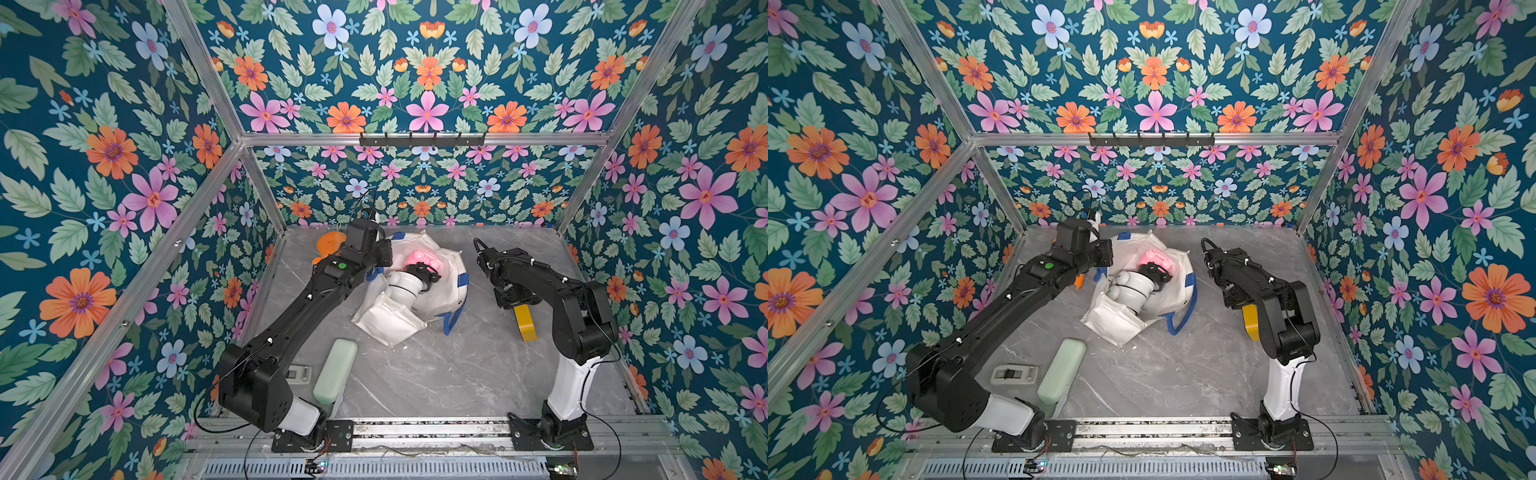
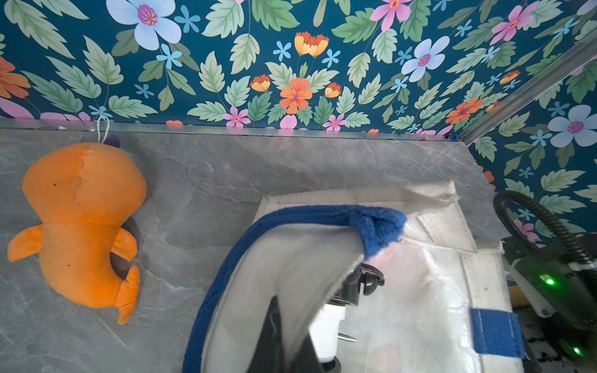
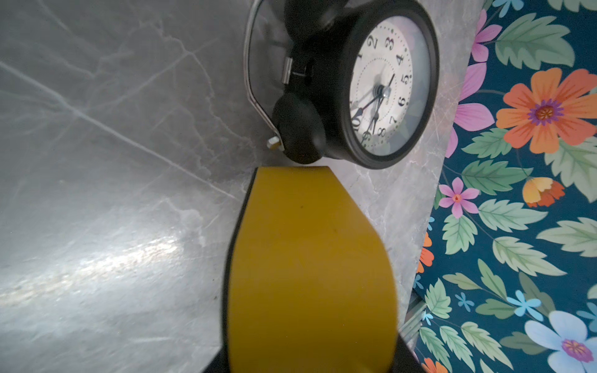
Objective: Take the alarm clock out of the canvas bag
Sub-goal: Place the alarm at the center of the board.
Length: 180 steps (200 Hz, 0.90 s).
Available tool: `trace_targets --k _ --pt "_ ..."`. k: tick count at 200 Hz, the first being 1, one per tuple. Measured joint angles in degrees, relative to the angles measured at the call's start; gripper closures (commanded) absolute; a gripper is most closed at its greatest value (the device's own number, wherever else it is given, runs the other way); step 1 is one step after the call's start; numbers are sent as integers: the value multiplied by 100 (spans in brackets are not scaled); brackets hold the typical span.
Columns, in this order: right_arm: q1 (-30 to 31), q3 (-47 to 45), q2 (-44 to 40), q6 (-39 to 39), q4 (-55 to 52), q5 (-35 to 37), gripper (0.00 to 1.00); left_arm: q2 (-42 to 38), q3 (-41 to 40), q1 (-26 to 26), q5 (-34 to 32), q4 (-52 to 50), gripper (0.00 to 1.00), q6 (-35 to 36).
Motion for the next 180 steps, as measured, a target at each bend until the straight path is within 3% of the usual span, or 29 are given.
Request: trace_targets --k 180 --pt "37 -92 79 271 317 -782 28 -13 -138 11 61 7 100 -2"
